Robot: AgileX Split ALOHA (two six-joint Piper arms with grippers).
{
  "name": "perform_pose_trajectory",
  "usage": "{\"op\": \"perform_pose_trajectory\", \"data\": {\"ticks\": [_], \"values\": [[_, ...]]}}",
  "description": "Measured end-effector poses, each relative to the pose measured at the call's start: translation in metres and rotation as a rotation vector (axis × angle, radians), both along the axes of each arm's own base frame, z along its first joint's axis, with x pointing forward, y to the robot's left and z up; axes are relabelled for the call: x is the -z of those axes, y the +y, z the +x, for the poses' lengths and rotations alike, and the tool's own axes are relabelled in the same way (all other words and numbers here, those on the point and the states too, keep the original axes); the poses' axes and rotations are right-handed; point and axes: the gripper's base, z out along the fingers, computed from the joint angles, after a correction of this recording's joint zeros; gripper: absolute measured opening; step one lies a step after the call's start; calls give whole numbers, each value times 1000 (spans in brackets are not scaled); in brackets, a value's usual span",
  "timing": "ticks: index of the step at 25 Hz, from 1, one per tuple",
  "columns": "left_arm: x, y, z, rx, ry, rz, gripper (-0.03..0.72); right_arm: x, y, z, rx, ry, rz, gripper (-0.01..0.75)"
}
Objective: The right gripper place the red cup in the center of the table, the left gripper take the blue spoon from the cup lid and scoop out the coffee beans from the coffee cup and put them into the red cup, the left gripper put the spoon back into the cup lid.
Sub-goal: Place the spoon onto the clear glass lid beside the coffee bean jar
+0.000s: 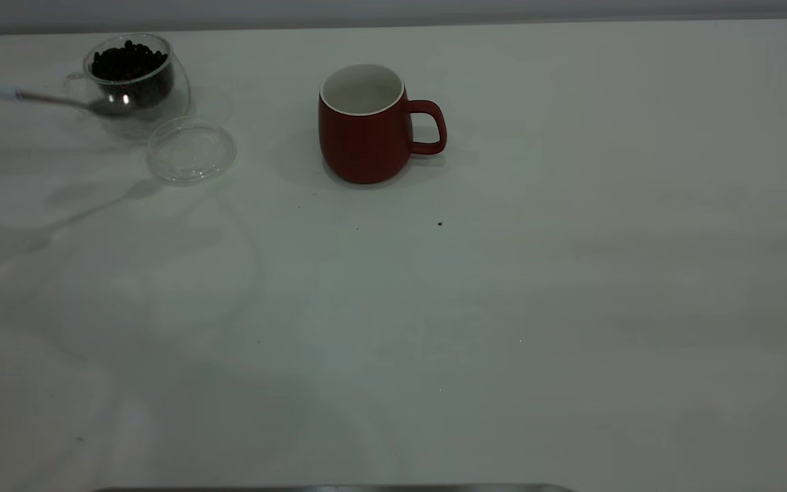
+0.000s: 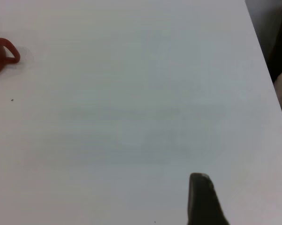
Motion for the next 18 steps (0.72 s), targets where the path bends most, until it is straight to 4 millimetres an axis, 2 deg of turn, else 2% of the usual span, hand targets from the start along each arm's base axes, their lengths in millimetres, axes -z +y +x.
{"op": "perform_pose_trajectory", "data": {"ticks": [5,12,18], "values": [[23,-6,2,-98,-47,-60,126,0,0,0,0,0,0,466],[65,-26,8,-114,-25,-138,126,0,0,0,0,0,0,466],[85,-28,11,-188,-41,-179,126,0,0,0,0,0,-1,466]]}}
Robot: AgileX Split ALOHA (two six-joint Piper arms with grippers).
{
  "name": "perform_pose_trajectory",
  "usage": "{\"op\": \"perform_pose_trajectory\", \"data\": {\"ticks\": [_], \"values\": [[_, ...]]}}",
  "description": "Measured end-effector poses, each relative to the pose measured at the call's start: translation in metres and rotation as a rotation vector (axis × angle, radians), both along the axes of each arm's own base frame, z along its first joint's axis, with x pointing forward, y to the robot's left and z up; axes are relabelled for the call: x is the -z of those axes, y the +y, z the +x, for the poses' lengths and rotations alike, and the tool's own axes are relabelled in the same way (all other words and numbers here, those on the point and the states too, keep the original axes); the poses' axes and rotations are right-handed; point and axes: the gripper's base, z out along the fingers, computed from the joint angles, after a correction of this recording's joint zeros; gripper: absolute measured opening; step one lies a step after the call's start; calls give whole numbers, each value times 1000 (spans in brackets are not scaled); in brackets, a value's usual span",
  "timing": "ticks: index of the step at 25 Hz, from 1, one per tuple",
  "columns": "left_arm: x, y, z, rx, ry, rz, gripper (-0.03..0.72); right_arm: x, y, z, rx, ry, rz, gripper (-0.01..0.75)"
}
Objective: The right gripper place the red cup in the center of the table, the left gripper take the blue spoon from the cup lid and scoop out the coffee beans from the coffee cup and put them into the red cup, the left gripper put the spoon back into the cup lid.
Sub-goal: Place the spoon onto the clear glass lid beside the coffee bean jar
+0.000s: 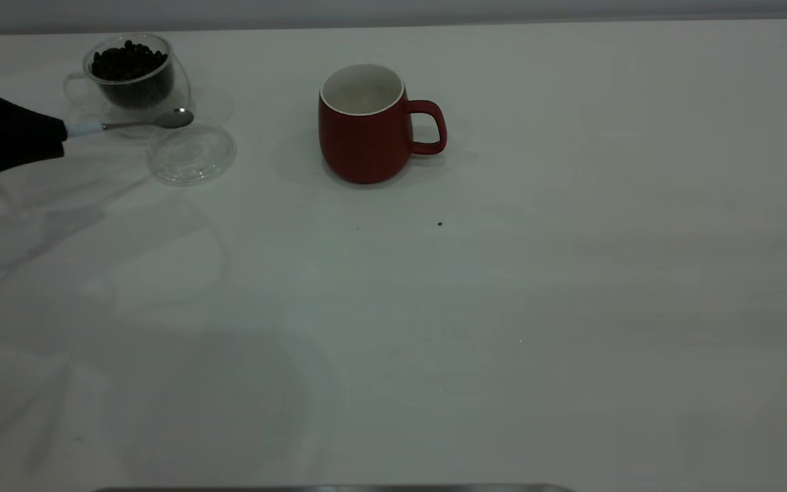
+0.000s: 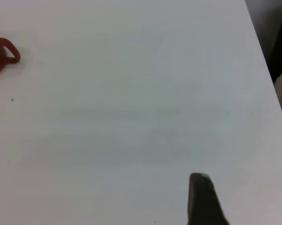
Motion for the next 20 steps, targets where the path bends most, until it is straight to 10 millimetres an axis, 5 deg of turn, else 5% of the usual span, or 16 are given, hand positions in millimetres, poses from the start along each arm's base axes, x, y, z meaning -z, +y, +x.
{"op": "perform_pose_trajectory", "data": {"ticks": [20], "values": [[40,-33,12,-108,19,14,126,0,0,0,0,0,0,466]]}}
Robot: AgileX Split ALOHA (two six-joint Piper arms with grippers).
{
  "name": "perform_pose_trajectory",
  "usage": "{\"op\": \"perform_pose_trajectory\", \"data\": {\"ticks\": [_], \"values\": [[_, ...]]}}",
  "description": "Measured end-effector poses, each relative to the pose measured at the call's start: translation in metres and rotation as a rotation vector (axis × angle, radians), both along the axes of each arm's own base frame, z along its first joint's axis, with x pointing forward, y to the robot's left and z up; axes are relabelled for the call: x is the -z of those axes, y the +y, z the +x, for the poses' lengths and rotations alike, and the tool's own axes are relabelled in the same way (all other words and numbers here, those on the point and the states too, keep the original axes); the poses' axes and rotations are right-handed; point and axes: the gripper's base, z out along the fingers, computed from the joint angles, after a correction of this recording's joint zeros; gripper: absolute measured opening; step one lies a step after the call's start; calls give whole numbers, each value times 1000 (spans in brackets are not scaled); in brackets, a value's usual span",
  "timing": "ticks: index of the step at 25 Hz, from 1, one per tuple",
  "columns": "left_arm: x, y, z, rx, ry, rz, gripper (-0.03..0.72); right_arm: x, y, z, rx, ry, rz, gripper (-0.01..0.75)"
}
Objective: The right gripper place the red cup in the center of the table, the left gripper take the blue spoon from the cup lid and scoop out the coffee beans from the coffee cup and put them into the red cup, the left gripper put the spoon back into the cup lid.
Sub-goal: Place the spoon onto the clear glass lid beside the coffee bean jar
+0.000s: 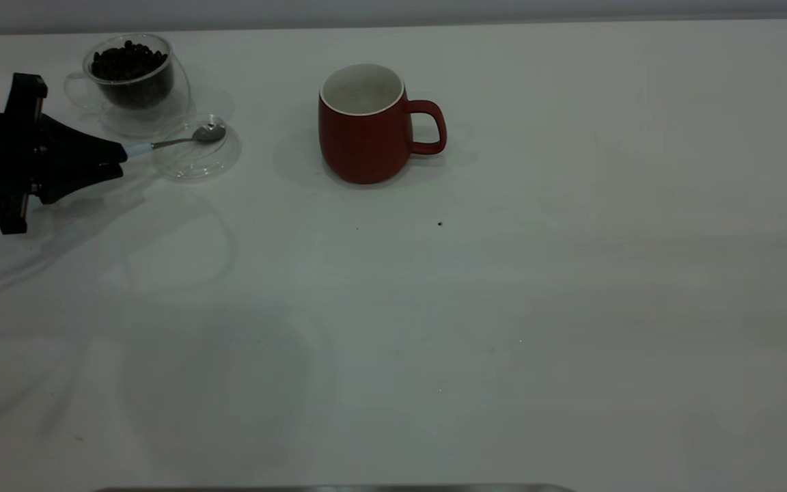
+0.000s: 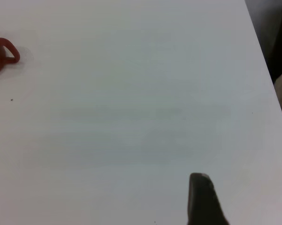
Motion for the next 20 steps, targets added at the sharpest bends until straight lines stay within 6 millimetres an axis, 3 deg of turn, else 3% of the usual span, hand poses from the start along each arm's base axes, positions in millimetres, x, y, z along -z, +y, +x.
{"op": "perform_pose_trajectory", "data": {"ticks": [14,17,20], "values": [[2,-1,-1,7,0,2,129,0,0,0,0,0,1,466],[3,-1,-2,16,9,11,163,0,0,0,0,0,1,466],[6,-2,-4,31,22,23,256,0,0,0,0,0,1,466]]}}
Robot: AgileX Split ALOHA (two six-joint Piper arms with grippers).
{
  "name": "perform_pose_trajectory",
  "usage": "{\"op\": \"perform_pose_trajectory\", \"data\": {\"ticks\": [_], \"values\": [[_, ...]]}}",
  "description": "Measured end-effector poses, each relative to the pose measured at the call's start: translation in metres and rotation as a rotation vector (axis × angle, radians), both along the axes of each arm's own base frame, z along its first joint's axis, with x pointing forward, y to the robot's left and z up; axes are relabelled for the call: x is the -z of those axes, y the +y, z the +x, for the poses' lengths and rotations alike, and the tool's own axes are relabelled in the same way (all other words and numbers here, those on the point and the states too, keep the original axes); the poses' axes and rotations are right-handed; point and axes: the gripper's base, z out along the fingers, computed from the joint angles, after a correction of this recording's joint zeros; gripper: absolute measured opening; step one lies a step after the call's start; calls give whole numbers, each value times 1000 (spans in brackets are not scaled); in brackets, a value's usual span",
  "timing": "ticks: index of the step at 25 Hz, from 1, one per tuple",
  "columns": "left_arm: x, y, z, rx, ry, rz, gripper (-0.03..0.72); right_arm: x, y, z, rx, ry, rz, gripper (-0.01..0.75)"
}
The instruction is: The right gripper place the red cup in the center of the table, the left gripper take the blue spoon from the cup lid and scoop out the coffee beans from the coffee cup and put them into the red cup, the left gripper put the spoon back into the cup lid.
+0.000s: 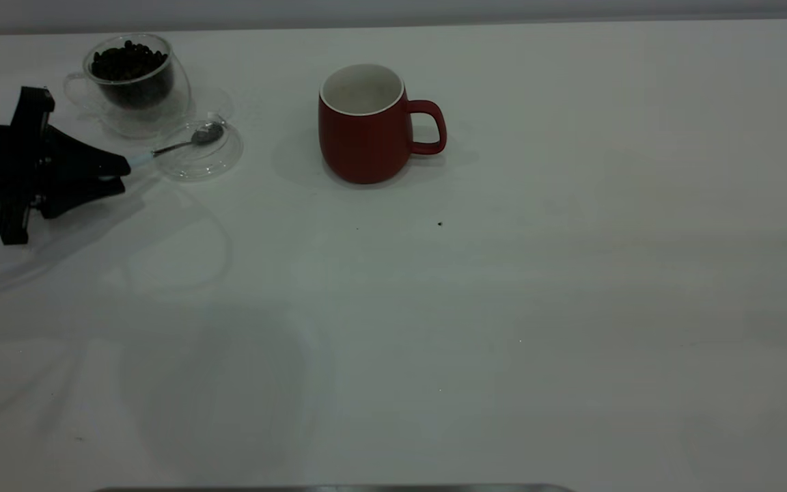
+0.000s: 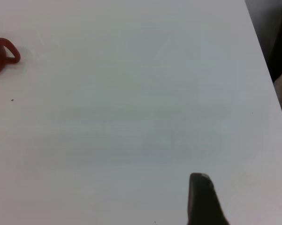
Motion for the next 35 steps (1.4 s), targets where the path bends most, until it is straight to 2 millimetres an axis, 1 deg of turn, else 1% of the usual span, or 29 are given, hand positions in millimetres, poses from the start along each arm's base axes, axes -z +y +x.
{"op": "perform_pose_trajectory", "data": {"ticks": [3,6,9,13,16,19,22,26,28,30,32,33,34,35], "values": [[0,0,0,0,1,1,366,0,0,0,0,0,0,466],[-1,-1,0,5,-7,-16,455,0,0,0,0,0,0,466],[-5,-3,0,15,-27,-53,507,0,0,0,0,0,0,466],[-6,-1,-2,42,-34,-66,519,0,0,0,0,0,0,466],[-5,7,-7,57,-29,-57,520,0,0,0,0,0,0,466],[-4,21,-13,53,-15,-54,520,0,0,0,0,0,0,466],[-7,34,-19,30,-10,-96,520,0,0,0,0,0,0,466],[-18,54,-25,-22,-69,-230,520,0,0,0,0,0,0,466],[-25,69,-26,-112,-78,-282,520,0,0,0,0,0,0,466],[-37,88,-26,-207,-84,-301,520,0,0,0,0,0,0,466],[-64,103,-23,-249,-139,-281,516,0,0,0,0,0,0,466],[-80,108,-21,-257,-173,-265,515,0,0,0,0,0,0,466],[-104,112,-19,-256,-225,-237,514,0,0,0,0,0,0,466],[-122,114,-17,-252,-264,-219,512,0,0,0,0,0,0,466]]}}
